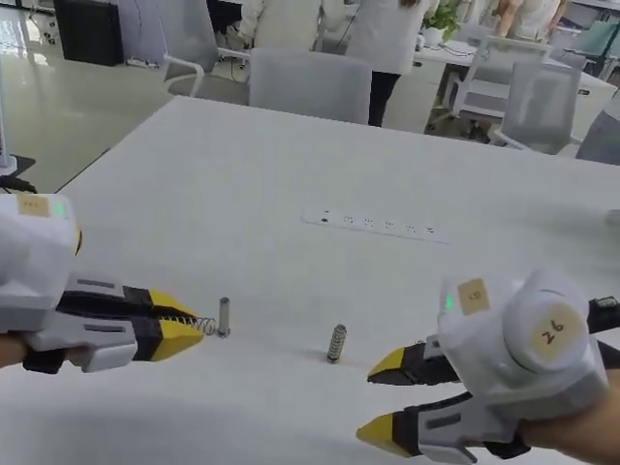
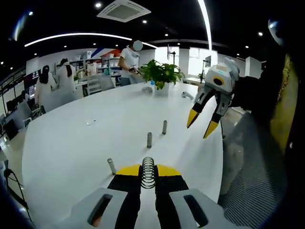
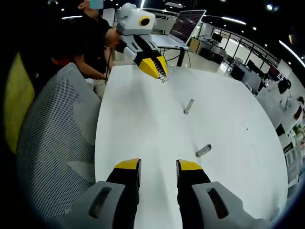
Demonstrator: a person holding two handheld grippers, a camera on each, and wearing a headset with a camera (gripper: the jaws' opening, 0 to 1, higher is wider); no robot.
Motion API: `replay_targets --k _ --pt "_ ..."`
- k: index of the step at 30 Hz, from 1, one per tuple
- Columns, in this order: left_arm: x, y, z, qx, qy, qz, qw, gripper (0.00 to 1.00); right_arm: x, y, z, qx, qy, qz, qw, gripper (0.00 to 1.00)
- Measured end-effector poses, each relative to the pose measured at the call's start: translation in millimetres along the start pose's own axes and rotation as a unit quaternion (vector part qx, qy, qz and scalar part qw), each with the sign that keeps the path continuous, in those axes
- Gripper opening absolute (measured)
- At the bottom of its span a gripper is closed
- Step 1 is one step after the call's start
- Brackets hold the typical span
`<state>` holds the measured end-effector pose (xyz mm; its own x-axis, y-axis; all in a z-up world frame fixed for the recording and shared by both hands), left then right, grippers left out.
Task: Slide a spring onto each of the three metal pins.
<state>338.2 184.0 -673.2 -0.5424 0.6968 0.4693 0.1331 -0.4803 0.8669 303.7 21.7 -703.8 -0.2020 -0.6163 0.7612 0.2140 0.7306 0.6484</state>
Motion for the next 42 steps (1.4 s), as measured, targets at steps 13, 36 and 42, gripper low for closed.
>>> replay_targets --k 13,36,42 --pt "-5.7 2.7 37.3 -0.057 -0.034 0.063 0.9958 0.03 8.2 -8.9 -4.5 -0.015 -0.012 -0.003 0.9998 0.28" --pt "-41.5 -6.6 62.0 -0.149 -0.176 0.218 0.9482 0.03 9.5 -24.0 -5.1 -0.036 -0.012 -0.002 0.9993 0.27" --pt "-51.9 -11.0 65.1 -0.169 -0.209 0.258 0.9282 0.03 9.5 -28.0 -6.8 -0.04 -0.012 -0.002 0.9991 0.27"
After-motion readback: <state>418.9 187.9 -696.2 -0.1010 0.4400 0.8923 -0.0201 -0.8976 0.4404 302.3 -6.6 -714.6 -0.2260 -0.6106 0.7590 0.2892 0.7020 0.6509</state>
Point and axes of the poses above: the centre of the closed fingertips' face, and the gripper's own axes: x roughly backward along the fingers, z roughly to its left, y roughly out of its top, the point moved 1 cm from there along x, roughly backward along the fingers, and after that the axes turned 11 degrees about -x, right-handed, at the moved point
